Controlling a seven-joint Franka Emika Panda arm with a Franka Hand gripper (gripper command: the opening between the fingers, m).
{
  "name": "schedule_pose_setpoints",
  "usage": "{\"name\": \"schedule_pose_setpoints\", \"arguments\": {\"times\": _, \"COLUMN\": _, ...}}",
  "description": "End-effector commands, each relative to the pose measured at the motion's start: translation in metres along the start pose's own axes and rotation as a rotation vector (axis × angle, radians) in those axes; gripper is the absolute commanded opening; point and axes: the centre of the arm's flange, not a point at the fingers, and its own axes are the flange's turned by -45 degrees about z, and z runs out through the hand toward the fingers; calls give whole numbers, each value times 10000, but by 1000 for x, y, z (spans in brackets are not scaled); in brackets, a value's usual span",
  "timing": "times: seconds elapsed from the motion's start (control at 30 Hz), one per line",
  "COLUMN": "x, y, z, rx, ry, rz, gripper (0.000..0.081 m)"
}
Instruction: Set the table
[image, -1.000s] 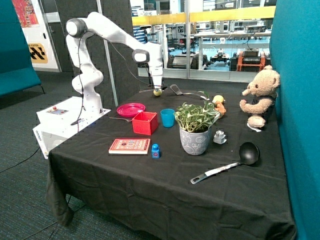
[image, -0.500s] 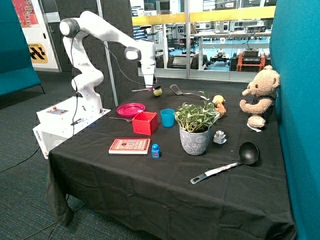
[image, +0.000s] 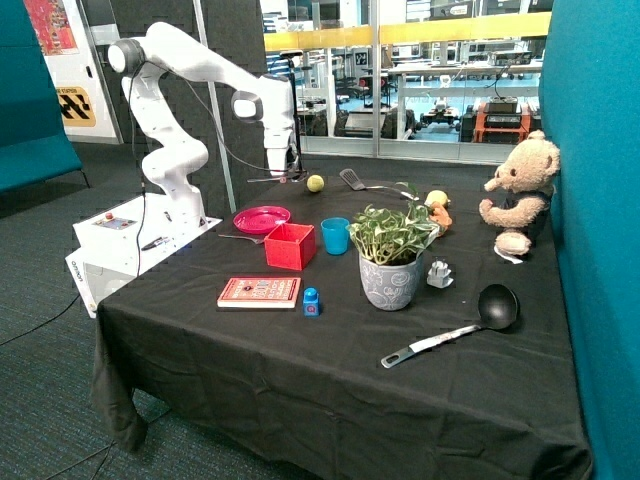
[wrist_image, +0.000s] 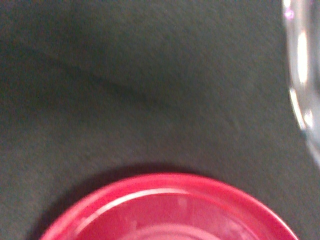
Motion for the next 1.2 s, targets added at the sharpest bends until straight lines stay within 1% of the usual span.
{"name": "schedule_pose_setpoints", "arguments": {"times": 0.0, "x": -38, "y": 32, "z": -3, "rx": -23, "ry": -2, "rz": 850, "gripper": 0}}
{"name": "schedule_pose_setpoints", "arguments": {"times": 0.1, "x": -47, "y": 40, "z": -2, "rx": -23, "ry": -2, "rz": 1042, "gripper": 0}}
{"name": "schedule_pose_setpoints", "arguments": {"times": 0.13, "x": -53, "y": 45, "z": -1, "rx": -23, "ry": -2, "rz": 1287, "gripper": 0}}
{"name": "schedule_pose_setpoints", "arguments": {"times": 0.37, "x": -75, "y": 59, "z": 2, "rx": -23, "ry": -1, "rz": 1521, "gripper": 0}}
{"name": "schedule_pose_setpoints", "arguments": {"times": 0.67, "x": -89, "y": 68, "z": 8, "rx": -23, "ry": -1, "rz": 1732, "gripper": 0}}
{"name": "schedule_pose_setpoints", "arguments": {"times": 0.83, "x": -93, "y": 70, "z": 11, "rx": -23, "ry": -1, "rz": 1775, "gripper": 0}}
{"name": "schedule_pose_setpoints", "arguments": {"times": 1.17, "x": -103, "y": 81, "z": 25, "rx": -23, "ry": -1, "rz": 2071, "gripper": 0}}
